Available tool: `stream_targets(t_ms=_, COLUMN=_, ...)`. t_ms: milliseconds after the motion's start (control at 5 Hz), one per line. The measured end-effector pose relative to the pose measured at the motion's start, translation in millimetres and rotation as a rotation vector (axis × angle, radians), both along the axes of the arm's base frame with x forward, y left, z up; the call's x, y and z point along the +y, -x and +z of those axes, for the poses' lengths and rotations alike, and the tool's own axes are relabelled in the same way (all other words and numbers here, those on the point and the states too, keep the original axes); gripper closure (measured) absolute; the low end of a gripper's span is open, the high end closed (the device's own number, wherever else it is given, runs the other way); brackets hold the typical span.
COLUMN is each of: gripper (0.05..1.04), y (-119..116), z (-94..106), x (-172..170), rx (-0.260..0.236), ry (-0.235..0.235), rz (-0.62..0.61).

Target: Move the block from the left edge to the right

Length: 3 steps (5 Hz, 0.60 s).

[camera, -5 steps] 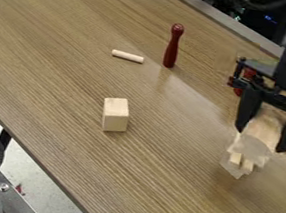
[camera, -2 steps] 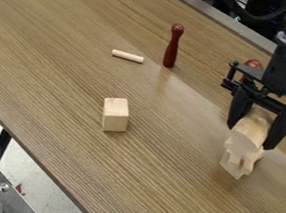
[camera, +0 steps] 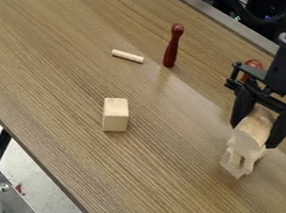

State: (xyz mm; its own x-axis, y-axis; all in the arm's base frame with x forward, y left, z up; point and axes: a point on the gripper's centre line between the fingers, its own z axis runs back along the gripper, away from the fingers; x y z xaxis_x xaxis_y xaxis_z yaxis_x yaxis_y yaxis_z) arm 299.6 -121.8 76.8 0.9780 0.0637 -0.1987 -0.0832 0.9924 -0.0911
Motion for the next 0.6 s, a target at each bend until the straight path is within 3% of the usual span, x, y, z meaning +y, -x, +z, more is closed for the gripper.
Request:
stream_targets(t_ms=400, gripper=0.464, y=-0.5, z=-11.9, x=0.6, rx=0.023, ry=-0.011, rz=-0.01)
stream_targets(t_ms=600, gripper=0.396, y=-1.8, z=-12.8, x=0.5, rx=0.014, ry=-0.013, rz=-0.013)
